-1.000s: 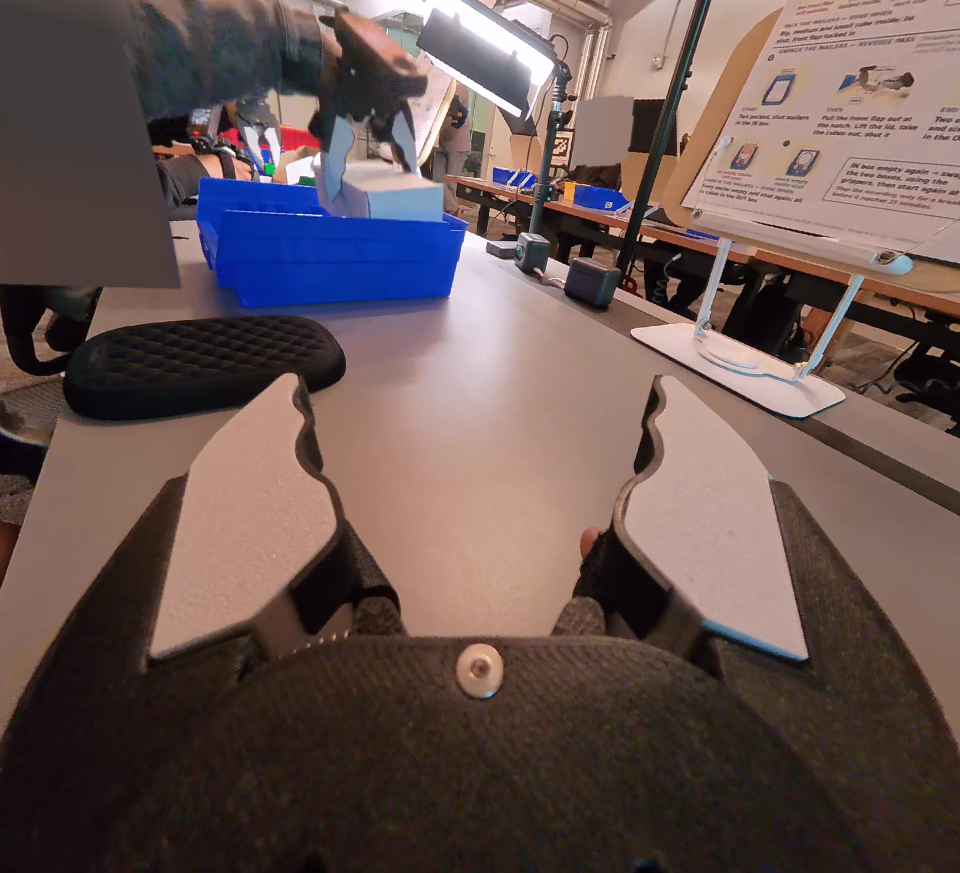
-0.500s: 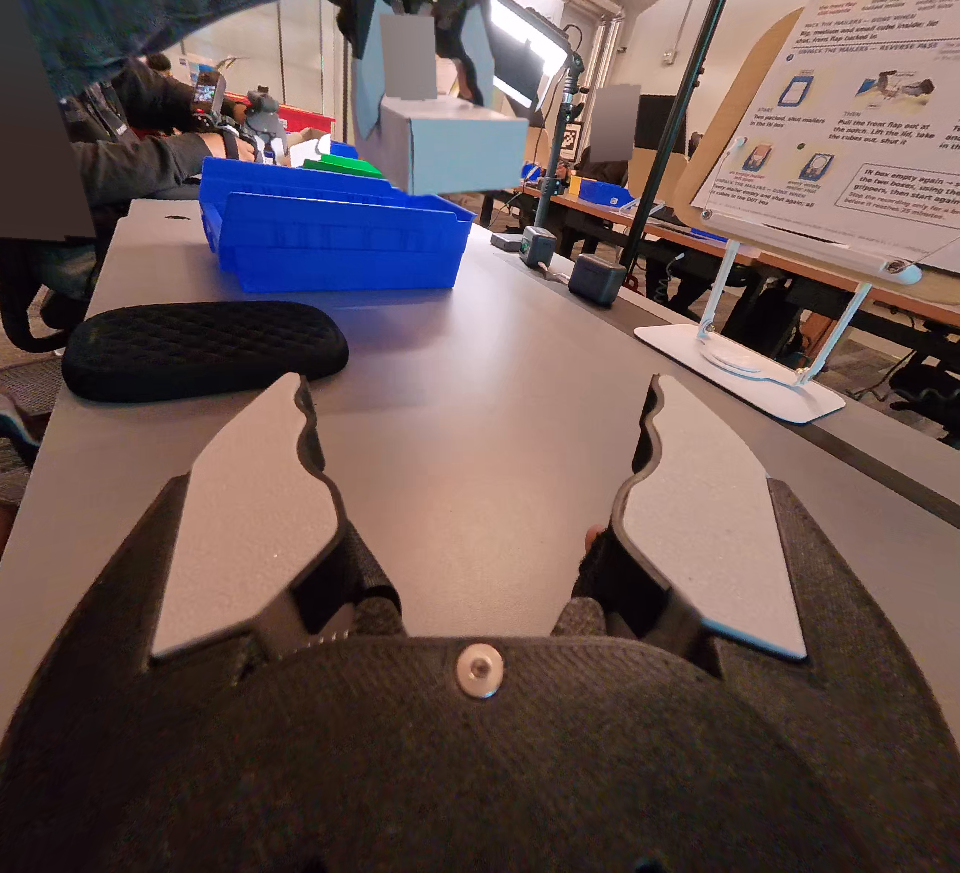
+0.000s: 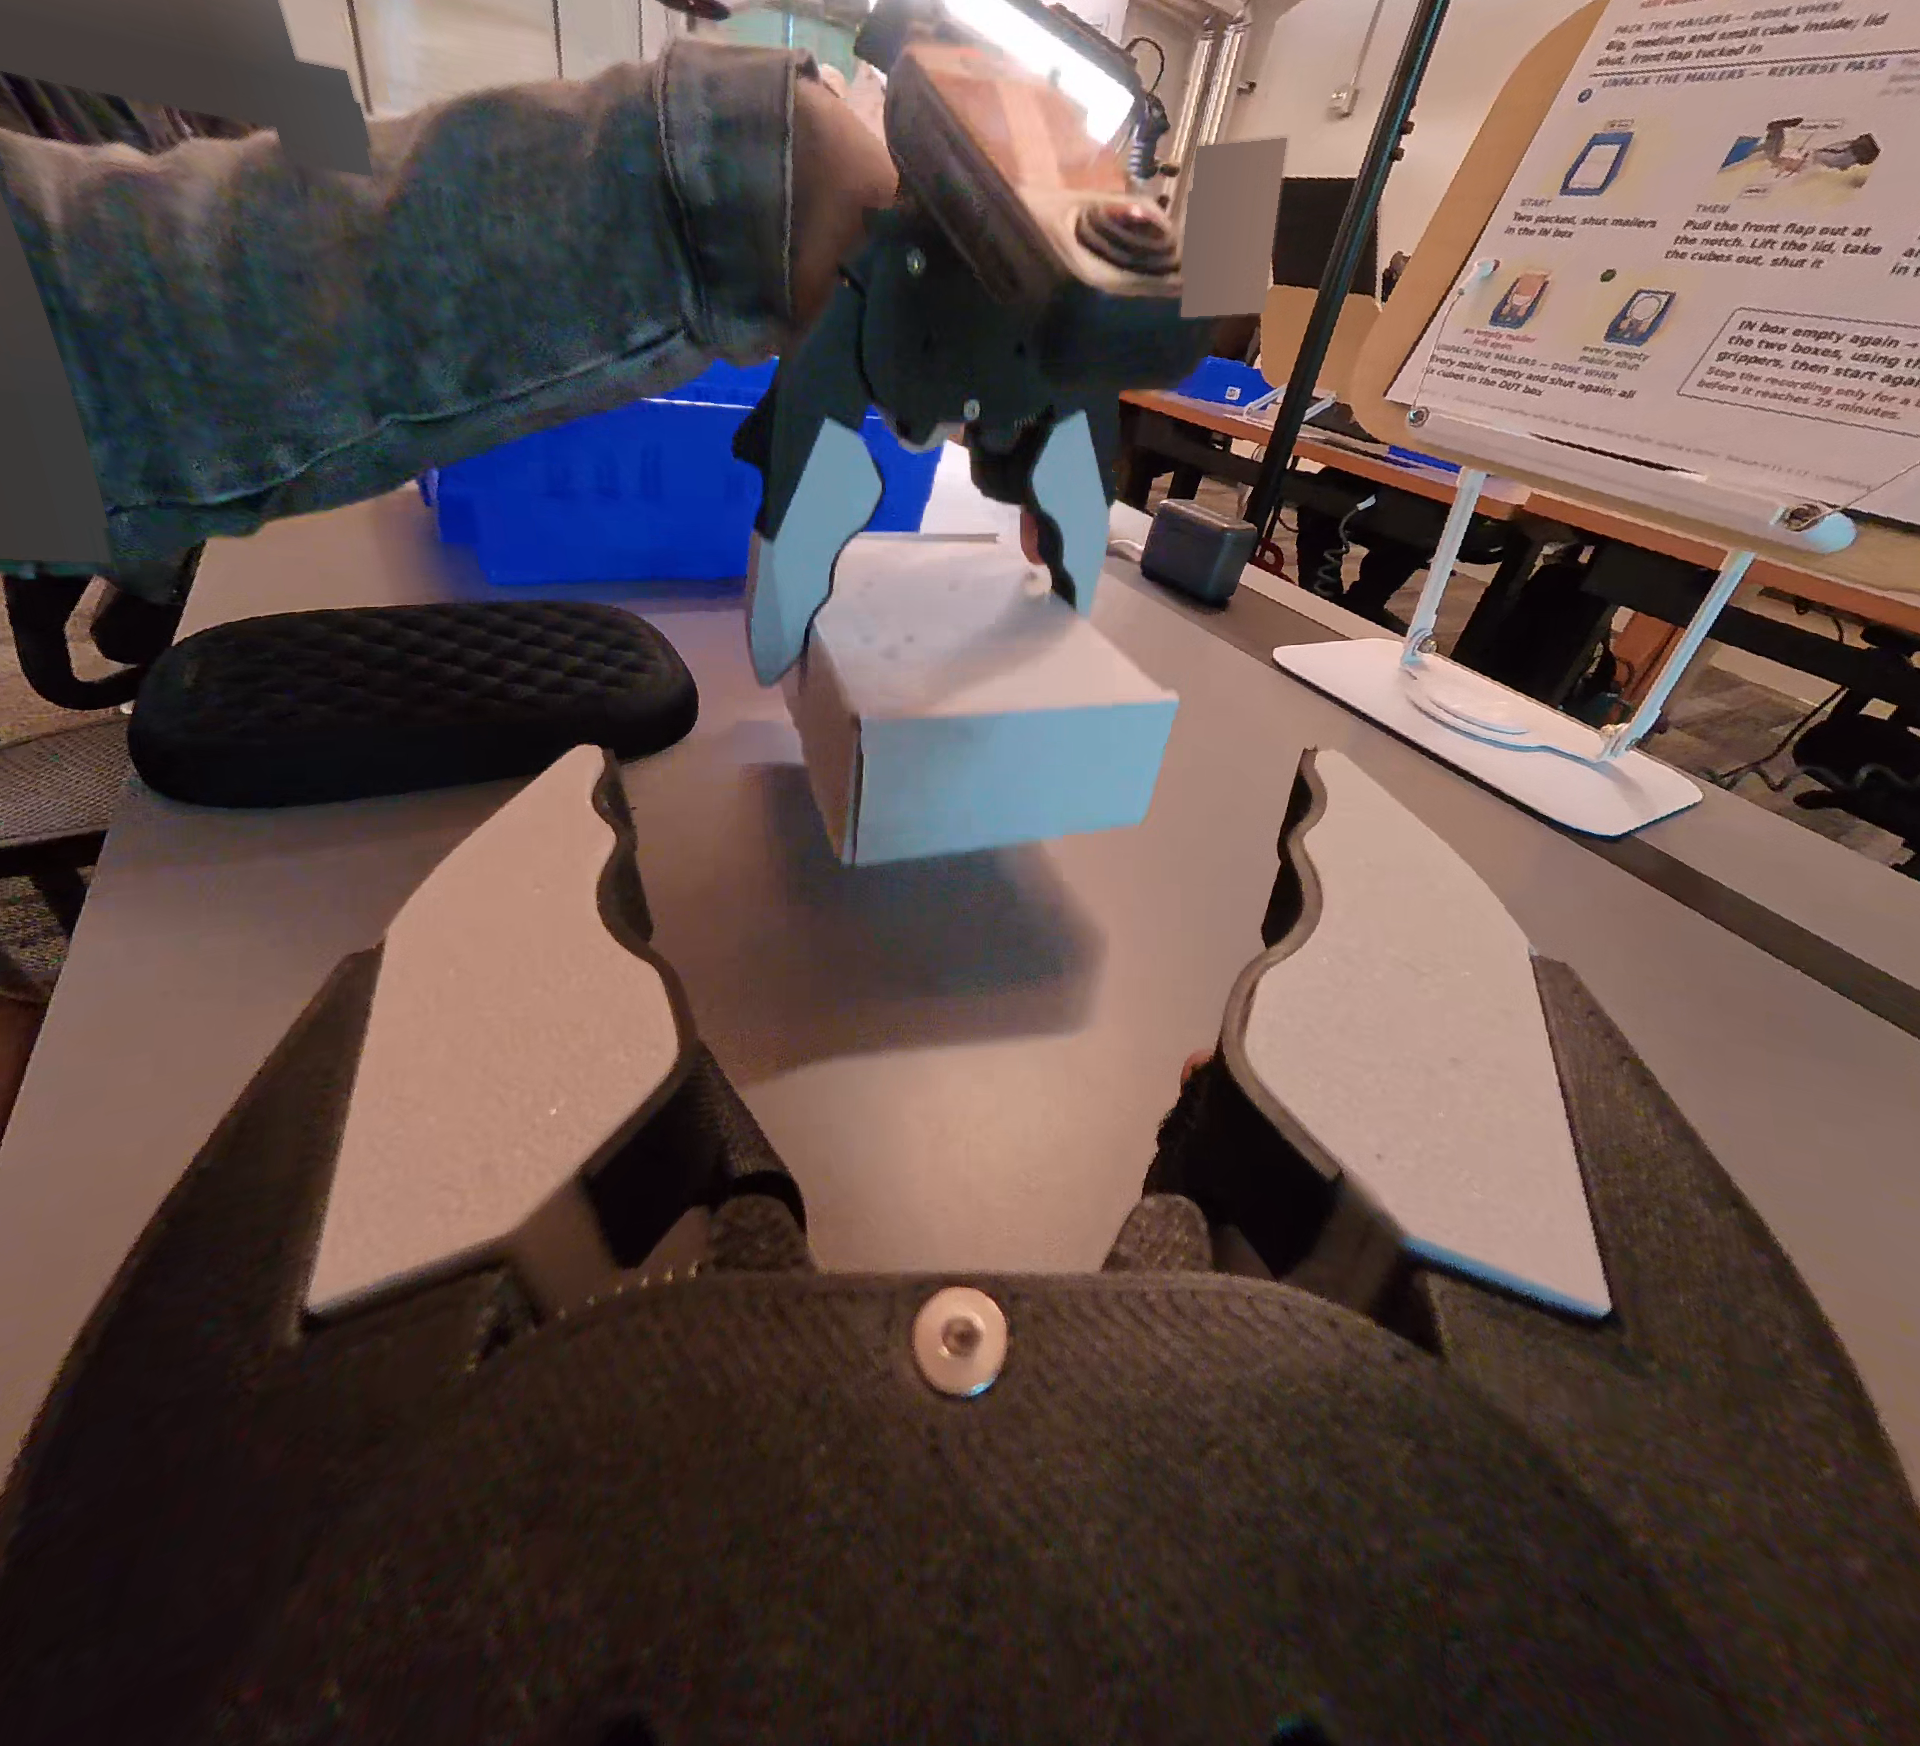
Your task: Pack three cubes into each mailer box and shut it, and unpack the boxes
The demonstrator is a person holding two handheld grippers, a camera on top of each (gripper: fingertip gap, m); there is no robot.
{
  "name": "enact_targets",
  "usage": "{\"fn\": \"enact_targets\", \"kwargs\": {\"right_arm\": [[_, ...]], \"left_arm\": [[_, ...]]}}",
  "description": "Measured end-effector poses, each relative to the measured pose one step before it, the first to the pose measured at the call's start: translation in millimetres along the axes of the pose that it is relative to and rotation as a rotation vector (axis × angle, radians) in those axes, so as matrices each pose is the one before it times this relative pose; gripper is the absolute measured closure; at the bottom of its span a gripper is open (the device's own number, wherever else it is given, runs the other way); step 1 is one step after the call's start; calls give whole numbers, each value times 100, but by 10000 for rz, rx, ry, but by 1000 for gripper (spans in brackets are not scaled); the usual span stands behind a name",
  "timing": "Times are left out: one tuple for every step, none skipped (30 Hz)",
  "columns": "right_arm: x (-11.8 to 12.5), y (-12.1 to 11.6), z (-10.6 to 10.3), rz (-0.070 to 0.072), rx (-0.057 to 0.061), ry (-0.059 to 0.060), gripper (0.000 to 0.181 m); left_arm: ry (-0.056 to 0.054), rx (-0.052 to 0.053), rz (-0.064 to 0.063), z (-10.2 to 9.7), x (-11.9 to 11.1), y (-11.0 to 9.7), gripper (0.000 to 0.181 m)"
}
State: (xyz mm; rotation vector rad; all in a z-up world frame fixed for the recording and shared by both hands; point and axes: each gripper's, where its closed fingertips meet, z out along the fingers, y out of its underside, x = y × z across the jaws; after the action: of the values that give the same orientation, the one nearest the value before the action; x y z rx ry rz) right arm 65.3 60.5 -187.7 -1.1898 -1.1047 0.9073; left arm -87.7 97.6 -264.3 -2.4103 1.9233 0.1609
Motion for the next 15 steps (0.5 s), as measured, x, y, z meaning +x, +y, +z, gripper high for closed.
{"fn": "enact_targets", "kwargs": {"right_arm": [[26,25,12,12,-17,16,64],[19,13,9,5,-7,5,64],[7,1,-1,2,-1,6,64],[14,20,7,4,-6,8,64],[4,15,5,4,-11,0,64],[-1,22,6,0,-8,-5,64],[-10,3,5,-7,-4,-2,64],[-7,7,2,-7,-7,0,64],[-5,12,3,-1,-9,-3,64],[1,9,8,1,-6,-4,64],[1,16,-4,2,-5,3,64],[2,5,7,1,-4,4,64],[5,9,8,4,-6,0,64],[-1,14,5,5,-10,-4,64],[-12,32,1,3,-16,-12,64]], "left_arm": [[70,8,-54,381,341,-525,52],[148,25,-159,335,419,-506,52],[50,-15,-180,316,271,-420,52],[-34,-82,-176,279,149,-305,52],[-32,-103,-204,234,158,-244,52],[20,-53,-215,207,236,-278,52],[66,25,-158,175,325,-340,52],[81,57,-69,154,360,-328,52],[49,42,-33,159,287,-256,52],[42,14,-64,119,214,-164,52],[27,92,-135,-6,122,-196,52],[-21,121,-86,3,53,-222,52],[12,147,-53,9,110,-220,52],[82,141,-43,43,214,-196,52],[118,154,-21,51,242,-150,52]]}}
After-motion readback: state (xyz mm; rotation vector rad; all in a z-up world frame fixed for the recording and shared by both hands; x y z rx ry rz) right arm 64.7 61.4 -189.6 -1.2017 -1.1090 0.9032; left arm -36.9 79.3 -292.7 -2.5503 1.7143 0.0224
